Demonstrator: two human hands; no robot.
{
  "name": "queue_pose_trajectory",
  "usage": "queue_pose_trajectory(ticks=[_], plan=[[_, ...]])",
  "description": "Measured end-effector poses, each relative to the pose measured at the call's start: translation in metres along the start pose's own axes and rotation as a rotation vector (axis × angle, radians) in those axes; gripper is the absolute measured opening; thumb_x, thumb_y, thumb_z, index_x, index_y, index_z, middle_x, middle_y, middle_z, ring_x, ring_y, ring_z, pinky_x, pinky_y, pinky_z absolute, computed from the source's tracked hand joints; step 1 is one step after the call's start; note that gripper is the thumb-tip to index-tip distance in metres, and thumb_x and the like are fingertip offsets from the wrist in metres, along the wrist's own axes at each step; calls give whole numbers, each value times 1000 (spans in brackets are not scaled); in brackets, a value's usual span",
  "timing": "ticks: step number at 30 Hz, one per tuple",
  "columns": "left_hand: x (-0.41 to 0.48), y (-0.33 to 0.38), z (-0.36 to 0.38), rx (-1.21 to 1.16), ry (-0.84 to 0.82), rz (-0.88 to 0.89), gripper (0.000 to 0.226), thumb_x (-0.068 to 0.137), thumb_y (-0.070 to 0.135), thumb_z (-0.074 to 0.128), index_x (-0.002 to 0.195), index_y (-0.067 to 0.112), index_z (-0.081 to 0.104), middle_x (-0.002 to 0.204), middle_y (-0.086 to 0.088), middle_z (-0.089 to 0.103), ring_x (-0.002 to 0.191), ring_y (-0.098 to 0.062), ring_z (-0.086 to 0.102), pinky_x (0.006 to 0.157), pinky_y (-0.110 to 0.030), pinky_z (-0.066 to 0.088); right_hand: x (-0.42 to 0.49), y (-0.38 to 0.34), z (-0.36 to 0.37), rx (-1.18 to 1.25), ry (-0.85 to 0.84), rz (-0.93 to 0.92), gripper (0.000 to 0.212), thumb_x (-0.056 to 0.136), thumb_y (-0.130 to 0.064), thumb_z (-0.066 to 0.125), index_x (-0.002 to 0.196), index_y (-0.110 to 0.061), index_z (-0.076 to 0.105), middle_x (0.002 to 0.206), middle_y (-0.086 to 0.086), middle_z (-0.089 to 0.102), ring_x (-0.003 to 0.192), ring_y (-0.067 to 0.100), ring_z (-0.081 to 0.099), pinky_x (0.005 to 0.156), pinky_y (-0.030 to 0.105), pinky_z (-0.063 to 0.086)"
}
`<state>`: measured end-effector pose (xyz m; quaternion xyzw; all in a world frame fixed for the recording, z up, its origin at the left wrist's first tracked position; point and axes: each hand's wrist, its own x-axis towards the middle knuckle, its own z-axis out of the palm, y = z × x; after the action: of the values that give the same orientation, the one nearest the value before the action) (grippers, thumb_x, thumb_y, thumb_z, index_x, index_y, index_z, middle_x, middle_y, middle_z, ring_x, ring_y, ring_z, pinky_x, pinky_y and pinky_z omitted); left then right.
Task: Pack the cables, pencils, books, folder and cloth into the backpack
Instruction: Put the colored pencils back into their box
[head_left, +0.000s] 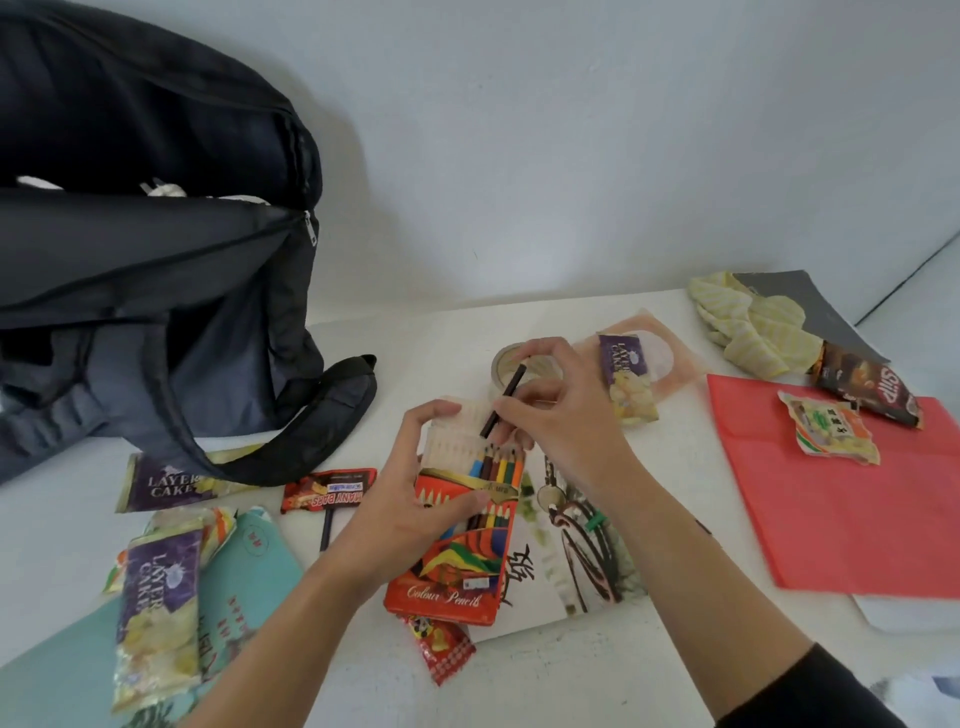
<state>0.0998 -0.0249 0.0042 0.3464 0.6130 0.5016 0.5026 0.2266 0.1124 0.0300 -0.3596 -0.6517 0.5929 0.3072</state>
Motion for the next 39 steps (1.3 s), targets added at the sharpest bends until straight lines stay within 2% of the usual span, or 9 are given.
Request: queue_pose_trajectory(ticks=[2, 7, 10, 13, 16, 18, 22, 27, 39], plan=[[-6, -4, -3, -6, -15, 5, 68, 90, 10, 75, 132, 47, 38, 112, 0, 76, 90, -29, 78, 73, -41, 64, -5, 8, 11, -137, -17, -82, 35, 87, -4, 75, 111, -18, 54, 73, 7, 72, 64, 29, 71, 63, 42, 60], [-14, -4, -11, -24, -37, 44, 67, 93, 1, 71, 135, 41, 37, 108, -2, 77, 87, -27, 78, 66, -31, 62, -3, 7, 19, -430, -74, -174, 38, 77, -21, 88, 109, -25, 67, 85, -8, 62, 76, 10, 57, 67, 9, 43], [-16, -3, -15, -47, -24, 40, 64, 93, 5, 72, 133, 43, 38, 108, -5, 77, 87, -30, 78, 66, -35, 64, 0, 6, 22, -504, -209, -157, 40, 71, -27, 93, 106, -26, 74, 88, -17, 61, 83, 6, 56, 74, 13, 43], [-16, -4, -19, -37, -2, 69, 64, 94, 7, 71, 134, 43, 38, 105, -4, 77, 88, -32, 78, 71, -41, 65, 0, 9, 23, -475, -289, -135, 25, 78, -30, 88, 101, -26, 79, 95, -12, 66, 87, 9, 58, 81, 25, 48], [-20, -7, -23, 0, 26, 128, 65, 93, 7, 73, 133, 44, 38, 107, -3, 77, 90, -27, 78, 73, -37, 64, -3, 12, 29, -366, -266, -157, 14, 98, -25, 68, 106, -21, 78, 93, -9, 71, 88, 10, 63, 72, 18, 47], [-25, -10, -28, 6, 61, 142, 65, 92, 7, 74, 131, 46, 40, 107, -1, 76, 90, -26, 78, 71, -33, 63, -4, 13, 37, -310, -230, -166, 13, 98, -19, 67, 108, -22, 74, 87, -8, 71, 82, 8, 64, 68, 15, 44], [-42, -15, -44, 12, 123, 161, 68, 91, 5, 74, 134, 43, 39, 103, -11, 74, 86, -41, 75, 73, -50, 64, -5, 14, 60, -269, -247, -211, 24, 83, -20, 85, 100, -18, 69, 79, -2, 74, 69, 10, 64, 66, 15, 47], [-70, -20, -66, 31, 189, 145, 71, 90, 4, 74, 137, 40, 35, 104, 0, 74, 87, -30, 77, 67, -34, 63, -3, -2, 85, -255, -377, -272, 30, 79, -13, 87, 101, -12, 67, 85, -3, 78, 76, 10, 72, 75, 24, 59], [-109, -33, -97, 29, 375, 124, 70, 90, 3, 74, 135, 43, 38, 104, 3, 73, 86, -31, 77, 69, -39, 64, -3, -15, 146, -340, -768, -283, 43, 76, -11, 89, 110, -16, 64, 94, 1, 76, 79, 13, 71, 72, 26, 58]])
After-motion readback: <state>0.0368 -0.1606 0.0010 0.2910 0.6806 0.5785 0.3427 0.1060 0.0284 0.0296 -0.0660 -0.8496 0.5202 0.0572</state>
